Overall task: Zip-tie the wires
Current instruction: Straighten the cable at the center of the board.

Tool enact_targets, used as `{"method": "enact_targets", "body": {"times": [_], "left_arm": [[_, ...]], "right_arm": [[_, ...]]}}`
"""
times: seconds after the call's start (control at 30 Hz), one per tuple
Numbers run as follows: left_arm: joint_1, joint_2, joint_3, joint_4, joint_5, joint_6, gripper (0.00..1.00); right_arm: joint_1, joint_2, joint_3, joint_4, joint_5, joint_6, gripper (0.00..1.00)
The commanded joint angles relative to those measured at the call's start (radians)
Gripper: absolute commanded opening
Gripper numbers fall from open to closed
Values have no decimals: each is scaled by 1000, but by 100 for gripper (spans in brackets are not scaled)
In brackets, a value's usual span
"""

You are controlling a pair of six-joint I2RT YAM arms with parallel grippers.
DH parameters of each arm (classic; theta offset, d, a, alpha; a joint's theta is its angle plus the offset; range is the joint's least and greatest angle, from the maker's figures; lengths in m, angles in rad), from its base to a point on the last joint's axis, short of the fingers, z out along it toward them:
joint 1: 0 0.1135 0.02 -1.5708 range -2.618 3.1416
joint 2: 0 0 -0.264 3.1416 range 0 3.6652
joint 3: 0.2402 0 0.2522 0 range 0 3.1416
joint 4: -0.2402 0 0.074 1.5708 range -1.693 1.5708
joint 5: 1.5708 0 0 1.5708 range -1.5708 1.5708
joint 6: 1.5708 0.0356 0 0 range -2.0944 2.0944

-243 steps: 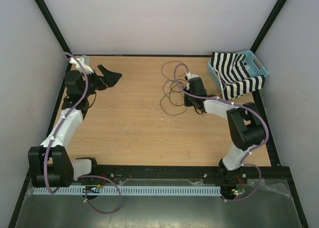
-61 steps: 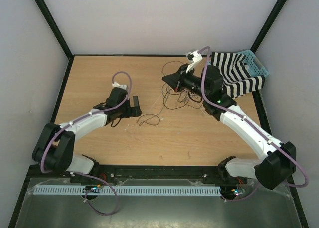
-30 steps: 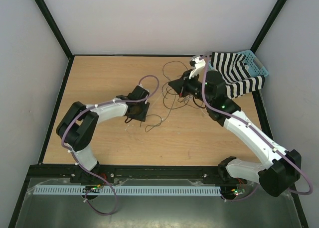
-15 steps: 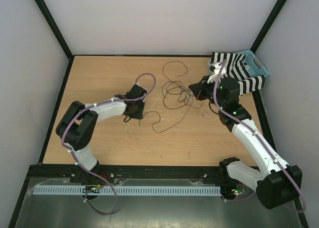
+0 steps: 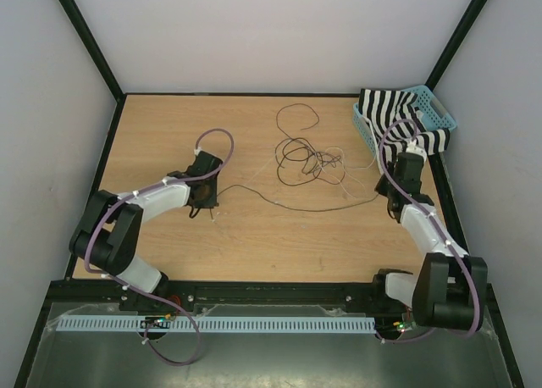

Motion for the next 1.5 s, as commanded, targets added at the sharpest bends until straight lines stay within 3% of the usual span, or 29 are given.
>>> {"method": "enact_targets", "body": {"times": [0.0,0.3,0.7,1.0,1.27,1.47], "left_arm": [[6,-27,-25,-17,-60,-5,0],[6,-60,-70,-16,-148,13,0],[7,-38,-76,-16,-174,17,0],[6,24,-50,-7,-112,23,0],[2,65,-35,0,-88,23,0],[-9,72,-29,0,-90,22,0]], "right_arm": [[-8,26,-52,56,187,-4,0],[-25,142,-32,117,326,-35,0],[-36,313,-48,176,294,-6,0],[-36,353,-34,175,227,-9,0],[-36,366,-28,172,188,-10,24],[-36,342,-13,157,133,-14,34]]}}
